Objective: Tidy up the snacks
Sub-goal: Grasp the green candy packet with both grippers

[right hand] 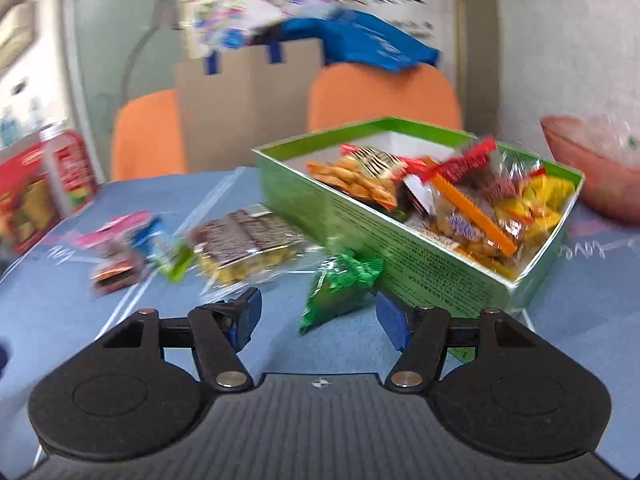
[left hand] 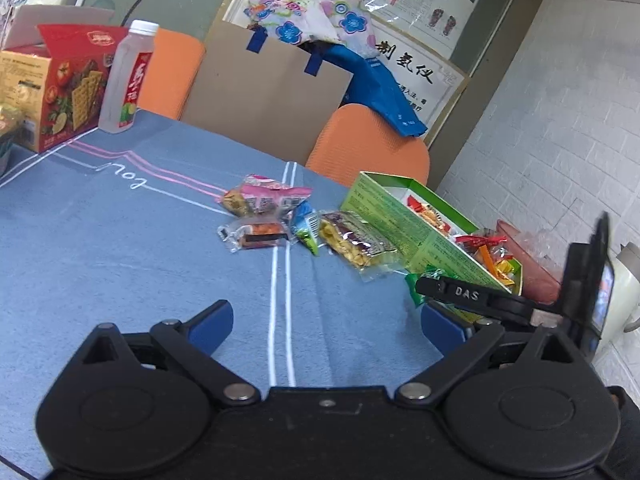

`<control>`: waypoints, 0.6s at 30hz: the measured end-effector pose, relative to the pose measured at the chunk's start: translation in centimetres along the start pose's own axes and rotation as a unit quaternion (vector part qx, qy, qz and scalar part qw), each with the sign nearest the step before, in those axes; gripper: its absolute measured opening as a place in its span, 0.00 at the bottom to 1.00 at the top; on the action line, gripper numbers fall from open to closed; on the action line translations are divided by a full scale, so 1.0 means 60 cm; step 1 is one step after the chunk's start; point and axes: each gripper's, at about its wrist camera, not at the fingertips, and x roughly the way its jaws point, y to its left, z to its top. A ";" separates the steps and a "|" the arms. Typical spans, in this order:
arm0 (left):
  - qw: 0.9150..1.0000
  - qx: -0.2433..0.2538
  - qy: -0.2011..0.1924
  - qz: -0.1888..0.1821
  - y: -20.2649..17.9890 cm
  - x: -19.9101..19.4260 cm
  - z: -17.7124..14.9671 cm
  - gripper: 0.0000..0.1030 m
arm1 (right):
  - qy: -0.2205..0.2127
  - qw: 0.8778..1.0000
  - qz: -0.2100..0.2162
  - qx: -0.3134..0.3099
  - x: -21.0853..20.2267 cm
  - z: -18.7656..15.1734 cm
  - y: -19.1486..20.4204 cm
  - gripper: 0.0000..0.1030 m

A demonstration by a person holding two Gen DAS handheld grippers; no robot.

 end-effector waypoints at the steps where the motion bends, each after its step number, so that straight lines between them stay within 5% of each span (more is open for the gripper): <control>1: 1.000 -0.001 0.000 0.001 0.006 -0.002 0.000 1.00 | 0.010 1.000 -0.012 0.018 0.012 -0.001 -0.002 0.99; 7: 1.000 -0.014 -0.005 0.000 0.034 -0.009 0.003 1.00 | 0.002 0.999 -0.039 0.015 0.030 -0.002 0.011 0.87; 9: 1.000 -0.018 -0.006 -0.002 0.040 -0.008 0.004 1.00 | 0.003 0.999 -0.039 0.012 0.032 0.000 0.009 0.63; 10: 1.000 -0.019 -0.005 -0.002 0.042 -0.008 0.004 1.00 | 0.002 0.999 -0.029 0.015 0.031 0.001 0.004 0.61; 14: 1.000 -0.021 -0.001 -0.004 0.047 -0.005 0.003 1.00 | 0.011 1.000 -0.007 -0.002 0.021 -0.002 0.002 0.60; 18: 1.000 -0.025 0.008 -0.008 0.048 0.003 0.002 1.00 | 0.037 0.996 0.076 -0.038 -0.008 -0.019 0.031 0.60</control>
